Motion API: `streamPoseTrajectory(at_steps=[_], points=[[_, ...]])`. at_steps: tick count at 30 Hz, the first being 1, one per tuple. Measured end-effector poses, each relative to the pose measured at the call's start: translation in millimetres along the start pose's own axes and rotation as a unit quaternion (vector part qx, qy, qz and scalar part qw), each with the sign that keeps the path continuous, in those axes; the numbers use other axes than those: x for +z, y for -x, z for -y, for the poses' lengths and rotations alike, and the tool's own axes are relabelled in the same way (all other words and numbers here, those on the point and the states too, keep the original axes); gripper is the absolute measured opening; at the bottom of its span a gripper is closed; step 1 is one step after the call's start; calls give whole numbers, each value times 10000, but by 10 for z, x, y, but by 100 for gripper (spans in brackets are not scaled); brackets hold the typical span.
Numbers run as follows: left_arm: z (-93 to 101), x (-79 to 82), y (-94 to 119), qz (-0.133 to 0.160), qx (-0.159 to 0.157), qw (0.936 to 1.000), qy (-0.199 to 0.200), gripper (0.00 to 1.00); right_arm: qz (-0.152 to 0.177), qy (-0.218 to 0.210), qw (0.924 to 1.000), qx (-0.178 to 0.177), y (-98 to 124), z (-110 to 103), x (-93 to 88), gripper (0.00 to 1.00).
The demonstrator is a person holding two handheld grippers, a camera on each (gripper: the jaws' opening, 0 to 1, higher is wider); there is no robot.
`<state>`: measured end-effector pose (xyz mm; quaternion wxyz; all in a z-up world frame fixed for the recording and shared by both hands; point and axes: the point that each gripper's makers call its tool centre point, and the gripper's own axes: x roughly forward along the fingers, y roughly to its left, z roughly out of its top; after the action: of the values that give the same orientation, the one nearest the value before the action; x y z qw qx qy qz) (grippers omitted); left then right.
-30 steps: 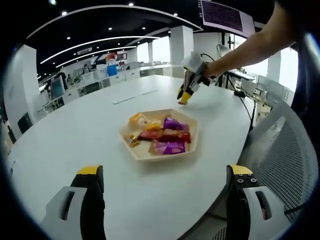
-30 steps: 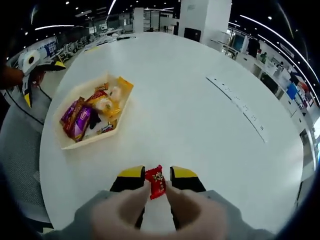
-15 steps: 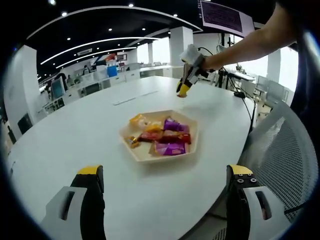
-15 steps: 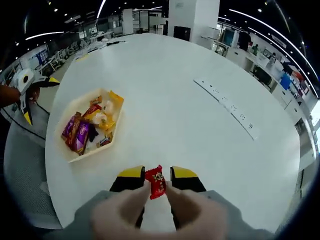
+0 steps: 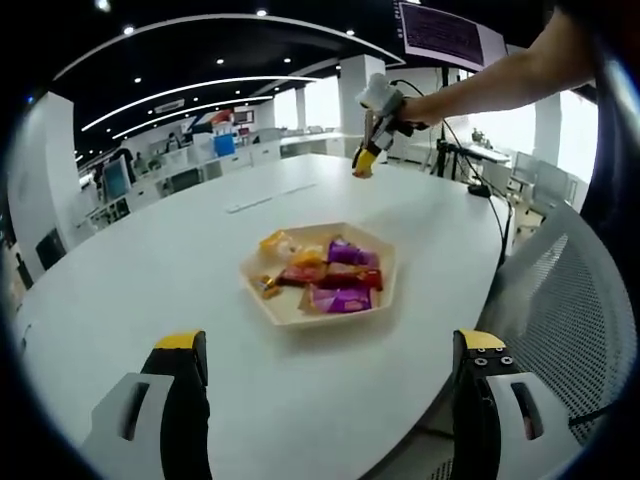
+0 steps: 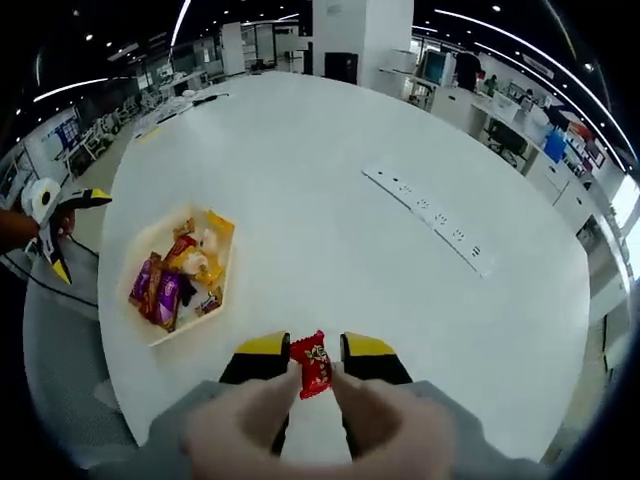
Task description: Place the target food into the container with the food tongs after gripping and lifting it, then release it inside without dropping or visibly crushing the food.
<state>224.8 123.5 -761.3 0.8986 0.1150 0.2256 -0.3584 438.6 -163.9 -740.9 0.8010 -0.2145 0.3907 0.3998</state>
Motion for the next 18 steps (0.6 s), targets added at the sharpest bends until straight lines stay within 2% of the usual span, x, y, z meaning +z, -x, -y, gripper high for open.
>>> streamPoseTrajectory(at_steps=[14, 18], points=[[-1, 13, 2, 35, 5, 10000, -27, 99, 14, -31, 9999, -130, 65, -45, 155, 18], [-4, 21, 7, 59, 17, 10000, -25, 99, 43, -24, 9999, -141, 107, -174, 206, 18]])
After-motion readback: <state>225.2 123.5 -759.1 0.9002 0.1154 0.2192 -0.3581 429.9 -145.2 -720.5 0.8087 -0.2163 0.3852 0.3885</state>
